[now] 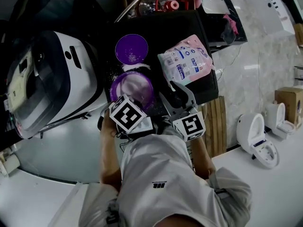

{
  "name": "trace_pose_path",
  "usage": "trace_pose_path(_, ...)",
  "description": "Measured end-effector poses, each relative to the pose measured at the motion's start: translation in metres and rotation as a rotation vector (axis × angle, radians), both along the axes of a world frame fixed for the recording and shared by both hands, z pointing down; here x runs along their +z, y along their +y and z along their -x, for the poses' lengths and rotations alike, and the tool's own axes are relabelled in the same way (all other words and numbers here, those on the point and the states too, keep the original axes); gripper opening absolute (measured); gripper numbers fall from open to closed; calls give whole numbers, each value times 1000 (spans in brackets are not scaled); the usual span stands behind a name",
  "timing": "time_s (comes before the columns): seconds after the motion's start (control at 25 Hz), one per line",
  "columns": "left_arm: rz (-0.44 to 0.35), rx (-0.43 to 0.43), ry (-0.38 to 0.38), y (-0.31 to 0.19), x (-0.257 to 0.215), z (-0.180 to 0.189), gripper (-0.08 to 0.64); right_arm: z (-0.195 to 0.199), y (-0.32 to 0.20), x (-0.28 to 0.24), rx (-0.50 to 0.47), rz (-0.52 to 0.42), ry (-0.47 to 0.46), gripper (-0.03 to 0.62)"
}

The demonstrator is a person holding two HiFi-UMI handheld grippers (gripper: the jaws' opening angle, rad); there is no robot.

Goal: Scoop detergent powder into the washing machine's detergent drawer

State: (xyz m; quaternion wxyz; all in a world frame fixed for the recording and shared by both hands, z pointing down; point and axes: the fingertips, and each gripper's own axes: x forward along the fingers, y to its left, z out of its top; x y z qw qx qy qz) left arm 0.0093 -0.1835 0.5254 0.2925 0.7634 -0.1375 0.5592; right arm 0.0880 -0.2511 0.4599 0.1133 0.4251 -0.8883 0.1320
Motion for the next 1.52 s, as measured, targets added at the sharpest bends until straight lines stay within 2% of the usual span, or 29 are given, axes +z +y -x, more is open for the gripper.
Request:
trace_pose_path(0.2,1,-54,41,2,-7,8,15,-1,6,4,-10,38,1,181)
trace_pose_path(0.6,18,-196,234,7,-24,10,15,5,9,3,-22,43,-10,181)
trace_pose_path(0.76,16,-247,288,9,-28,13,15,11,11,2,-33,46,-5,181)
trace_pose_path(1.2,-38,-432,464,4,-40,21,15,33,25,1,-69,49,23,181)
trace_pose_path(1.52,-138,-542,528,-3,-44,31,15,50,34,2,-76,43,50,181)
